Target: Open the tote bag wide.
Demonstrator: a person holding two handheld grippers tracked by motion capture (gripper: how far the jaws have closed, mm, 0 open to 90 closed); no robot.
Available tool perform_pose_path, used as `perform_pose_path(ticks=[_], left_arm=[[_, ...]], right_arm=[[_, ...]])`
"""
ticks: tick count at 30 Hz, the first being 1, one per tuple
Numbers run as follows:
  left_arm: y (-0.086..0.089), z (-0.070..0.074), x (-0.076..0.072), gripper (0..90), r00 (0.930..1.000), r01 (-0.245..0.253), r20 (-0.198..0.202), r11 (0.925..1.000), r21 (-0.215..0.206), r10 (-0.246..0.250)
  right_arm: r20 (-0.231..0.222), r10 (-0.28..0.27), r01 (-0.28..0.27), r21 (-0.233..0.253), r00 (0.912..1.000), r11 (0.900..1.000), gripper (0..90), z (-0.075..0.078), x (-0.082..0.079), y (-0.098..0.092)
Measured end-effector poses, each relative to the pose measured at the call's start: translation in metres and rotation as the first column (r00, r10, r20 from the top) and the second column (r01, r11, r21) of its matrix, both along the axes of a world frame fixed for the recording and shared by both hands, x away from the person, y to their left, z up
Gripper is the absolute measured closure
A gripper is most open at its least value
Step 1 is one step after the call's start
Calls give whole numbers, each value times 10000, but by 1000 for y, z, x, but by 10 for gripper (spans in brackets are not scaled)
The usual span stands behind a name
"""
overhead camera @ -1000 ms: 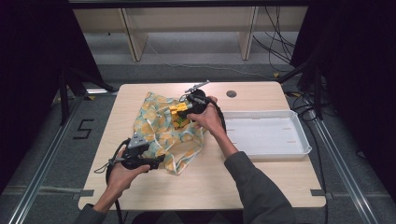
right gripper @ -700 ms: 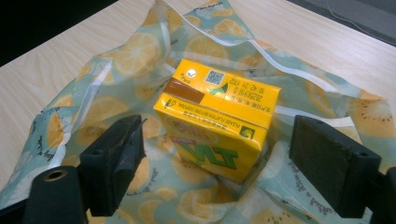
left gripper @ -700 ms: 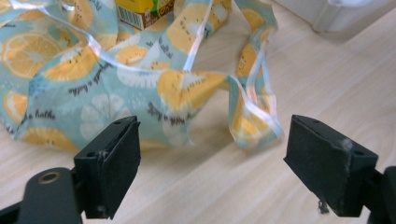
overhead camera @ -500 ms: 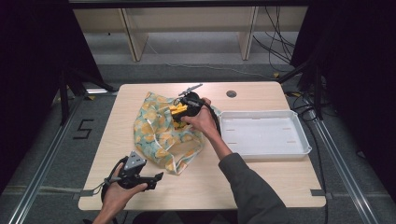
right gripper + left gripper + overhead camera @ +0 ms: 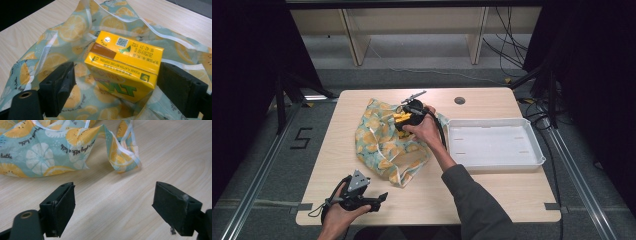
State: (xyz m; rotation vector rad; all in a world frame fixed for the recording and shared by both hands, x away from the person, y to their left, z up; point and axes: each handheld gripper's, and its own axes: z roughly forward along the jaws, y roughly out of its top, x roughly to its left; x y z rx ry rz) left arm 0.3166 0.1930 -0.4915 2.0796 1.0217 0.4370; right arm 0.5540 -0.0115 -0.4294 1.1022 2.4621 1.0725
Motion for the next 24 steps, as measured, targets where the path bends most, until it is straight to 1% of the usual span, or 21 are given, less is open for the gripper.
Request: perform_pose_path(ticks=[1, 2, 3, 5, 6, 8, 9, 10, 11, 12, 13, 14, 15, 16, 17, 18, 19, 21, 22, 23, 24], left_arm=[[2, 0, 0, 173, 9999, 84, 60, 9998, 162, -85], [2, 0, 0, 173, 9999, 38, 156, 9999, 130, -40], [2, -1, 0, 173, 9999, 16, 140, 9999, 105, -18], [3, -1, 0, 173, 10000, 24, 61, 9999, 143, -25], [3, -1, -1, 173, 9999, 25, 98, 9999, 135, -27], [2, -1, 0, 173, 9999, 92, 139, 9999, 127, -94], [1, -1, -1, 173, 10000, 66, 27, 9999, 114, -66], [0, -2, -1, 173, 10000, -11, 6, 10000, 17, 11], [0, -3, 0, 173, 10000, 55, 6, 10000, 82, -55], [1, -3, 0, 173, 9998, 202, 18, 9995, 257, -202], [0, -3, 0, 174, 9998, 176, -31, 9994, 285, -176], [-1, -4, 0, 174, 9999, 120, 44, 9997, 198, -121], [-2, -5, 0, 174, 10000, 77, 39, 9999, 152, -78], [-2, -6, 0, 174, 10000, 52, -73, 9999, 115, -51], [-3, -6, -1, 174, 10000, 54, -60, 9999, 87, -53], [-3, -6, 0, 174, 9999, 120, -71, 9998, 174, -119], [-3, -6, -1, 175, 9999, 143, -70, 9997, 211, -141], [-4, -7, -1, 177, 9999, 121, -91, 9998, 157, -119], [-4, -6, -2, 177, 9999, 119, -37, 9998, 131, -119], [-3, -5, -2, 177, 9998, 175, -47, 9996, 219, -174], [-3, -6, -1, 177, 9999, 105, -23, 9997, 206, -105]], right_arm=[[-8, -28, 28, -22, 10000, 10000, 161, -1, 0, 1], [-76, -53, 54, 16, 10000, 10000, 162, -1, 0, 1], [-28, -99, 98, -18, 9999, 9999, 163, -3, 1, 2], [-71, -198, 198, -72, 9998, 9998, 164, -4, 2, 3], [-122, -288, 286, -116, 9995, 9995, 164, -4, 3, 3], [-174, -473, 473, 11, 9987, 9989, 164, -5, 4, 3], [-99, -473, 474, 55, 9988, 9989, 164, -6, 6, 3], [-146, -597, 599, 114, 9981, 9981, 164, -7, 7, 4], [-82, -583, 583, 44, 9983, 9983, 164, -9, 8, 5], [-38, -692, 691, -68, 9976, 9976, 164, -10, 9, 5], [-65, -694, 694, -26, 9976, 9976, 164, -11, 10, 6], [-189, -700, 701, 43, 9974, 9975, 164, -10, 9, 7], [-96, -764, 764, 61, 9970, 9971, 164, -11, 10, 8], [-77, -716, 717, 64, 9974, 9974, 164, -12, 11, 8], [-104, -779, 780, 35, 9969, 9970, 164, -12, 11, 9], [-38, -797, 798, 124, 9968, 9967, 164, -14, 11, 11], [-178, -771, 770, -75, 9969, 9970, 165, -13, 11, 11], [-148, -746, 745, -51, 9971, 9972, 164, -14, 12, 12], [-189, -830, 830, -32, 9964, 9965, 165, -15, 12, 13], [-178, -826, 825, -43, 9964, 9966, 165, -15, 12, 14], [-128, -821, 820, -75, 9965, 9966, 164, -16, 12, 15]])
